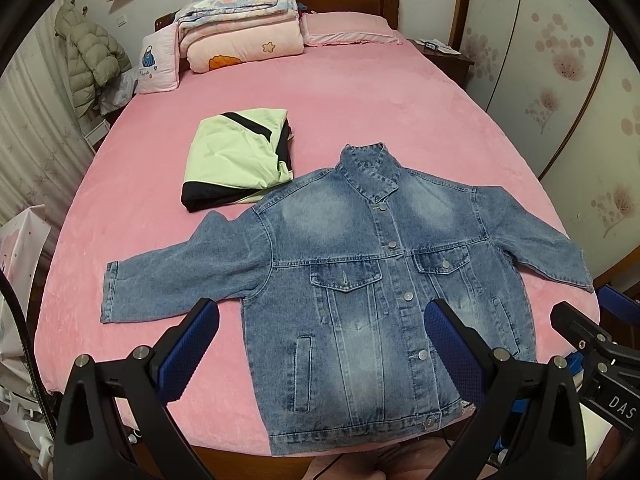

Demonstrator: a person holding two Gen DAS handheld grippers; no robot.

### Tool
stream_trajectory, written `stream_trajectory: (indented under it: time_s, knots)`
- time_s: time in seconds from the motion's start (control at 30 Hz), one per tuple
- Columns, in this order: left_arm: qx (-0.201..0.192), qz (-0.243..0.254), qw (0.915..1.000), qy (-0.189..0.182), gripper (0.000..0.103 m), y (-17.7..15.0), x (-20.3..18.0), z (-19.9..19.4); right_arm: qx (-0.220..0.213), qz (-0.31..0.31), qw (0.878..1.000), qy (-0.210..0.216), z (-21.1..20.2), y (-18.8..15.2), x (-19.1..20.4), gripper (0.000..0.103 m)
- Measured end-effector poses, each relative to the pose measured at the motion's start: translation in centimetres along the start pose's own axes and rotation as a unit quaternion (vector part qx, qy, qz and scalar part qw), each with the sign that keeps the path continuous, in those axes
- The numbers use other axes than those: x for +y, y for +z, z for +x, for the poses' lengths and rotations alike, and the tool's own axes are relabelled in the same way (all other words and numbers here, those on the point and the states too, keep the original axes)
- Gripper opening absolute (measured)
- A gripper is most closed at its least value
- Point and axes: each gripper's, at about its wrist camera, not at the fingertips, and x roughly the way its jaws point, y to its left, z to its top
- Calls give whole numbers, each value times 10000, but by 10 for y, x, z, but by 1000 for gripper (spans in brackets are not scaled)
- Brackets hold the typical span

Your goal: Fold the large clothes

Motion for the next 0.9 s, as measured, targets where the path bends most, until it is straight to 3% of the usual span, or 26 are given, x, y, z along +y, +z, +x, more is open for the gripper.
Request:
stream_trajectory:
  time_s: [0.53,0.9]
  knots:
    - [-189,248,9994,-180,102,12,-21,-3,-45,243,9997,-86,-5,2,-18,85]
    - [-837,321,9958,-201,102,35,-58,-27,-201,255,9995,17,-5,14,-53,85]
